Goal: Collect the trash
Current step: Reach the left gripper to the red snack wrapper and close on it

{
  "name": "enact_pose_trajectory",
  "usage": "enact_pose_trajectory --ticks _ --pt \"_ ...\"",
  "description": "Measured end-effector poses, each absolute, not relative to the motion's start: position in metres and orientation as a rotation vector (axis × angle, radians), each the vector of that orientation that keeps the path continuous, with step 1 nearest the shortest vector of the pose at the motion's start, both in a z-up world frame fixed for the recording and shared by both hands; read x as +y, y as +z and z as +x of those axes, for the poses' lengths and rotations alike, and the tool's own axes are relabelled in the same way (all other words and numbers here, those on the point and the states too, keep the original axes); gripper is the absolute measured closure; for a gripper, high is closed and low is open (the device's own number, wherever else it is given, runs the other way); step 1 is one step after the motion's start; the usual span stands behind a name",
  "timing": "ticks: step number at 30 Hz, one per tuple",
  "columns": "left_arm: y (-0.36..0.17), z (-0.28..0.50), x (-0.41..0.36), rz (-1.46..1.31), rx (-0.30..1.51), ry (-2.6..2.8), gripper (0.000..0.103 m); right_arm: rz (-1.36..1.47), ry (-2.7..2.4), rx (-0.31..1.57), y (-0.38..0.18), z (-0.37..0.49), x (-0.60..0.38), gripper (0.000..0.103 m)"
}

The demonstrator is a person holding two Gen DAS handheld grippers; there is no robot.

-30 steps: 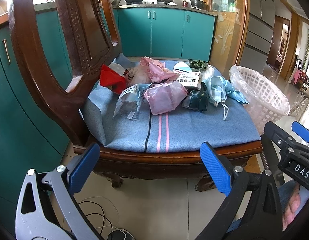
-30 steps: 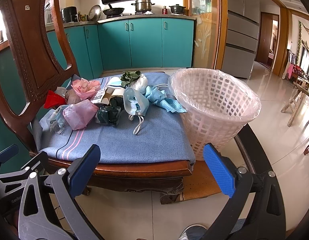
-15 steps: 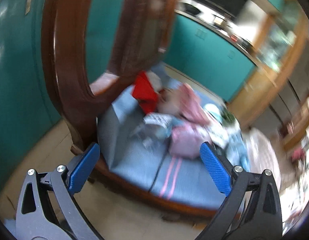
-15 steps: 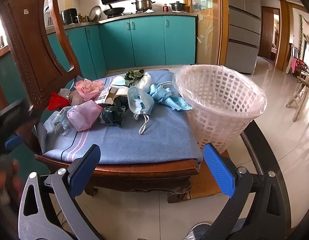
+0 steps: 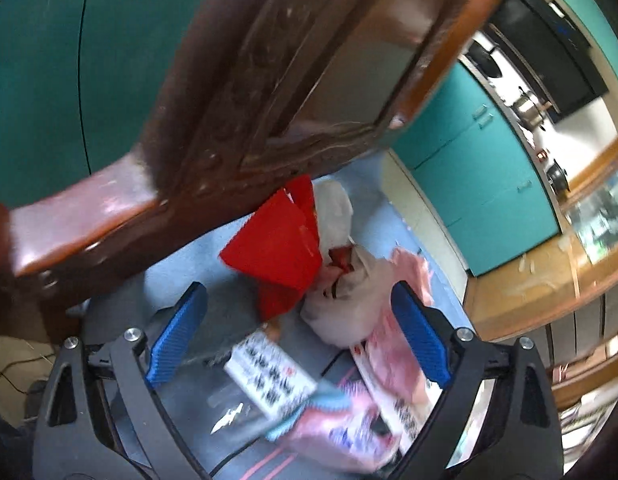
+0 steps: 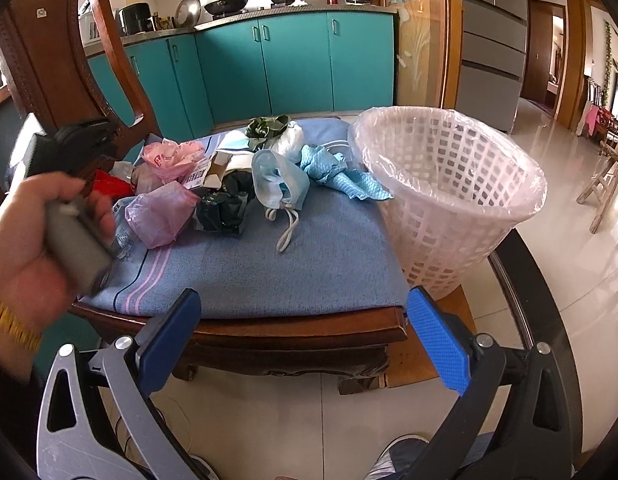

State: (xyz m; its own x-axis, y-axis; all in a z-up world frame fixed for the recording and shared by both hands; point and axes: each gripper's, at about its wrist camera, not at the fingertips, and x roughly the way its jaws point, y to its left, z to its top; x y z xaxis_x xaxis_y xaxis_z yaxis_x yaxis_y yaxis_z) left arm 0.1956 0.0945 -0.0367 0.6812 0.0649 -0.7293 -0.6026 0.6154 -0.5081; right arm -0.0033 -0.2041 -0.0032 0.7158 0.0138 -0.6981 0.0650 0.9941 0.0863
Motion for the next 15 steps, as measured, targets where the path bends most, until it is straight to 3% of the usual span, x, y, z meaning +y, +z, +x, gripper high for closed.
enact_pose_trajectory --ticks 2,4,5,6,9,15 --pt "-0.040 0.203 0.102 -0.837 0.732 0.454 0.018 0.105 -0.022 0.777 -0.004 -0.003 -0.203 0.003" --pt "-0.045 0.213 0.110 -0.861 0.745 0.457 0.042 0.102 -0.018 0.783 -0.004 -0.002 -0.202 0.003" --pt "-0.048 0.215 0.112 -0.864 0.751 0.452 0.063 0.102 -0.016 0.786 -0.005 -0.002 -0.201 0.003" --pt "-0.051 0.217 0.114 -0.865 0.758 0.448 0.077 0.103 -0.014 0.788 -0.005 -0.002 -0.201 0.003" --pt "-0.051 0.206 0.116 -0.854 0.742 0.436 0.086 0.100 -0.015 0.792 -0.006 0.000 -0.202 0.003" --pt "-0.028 0.156 0.107 -0.786 0.693 0.182 0.091 0.098 0.006 0.787 -0.003 0.000 -0.200 0.003"
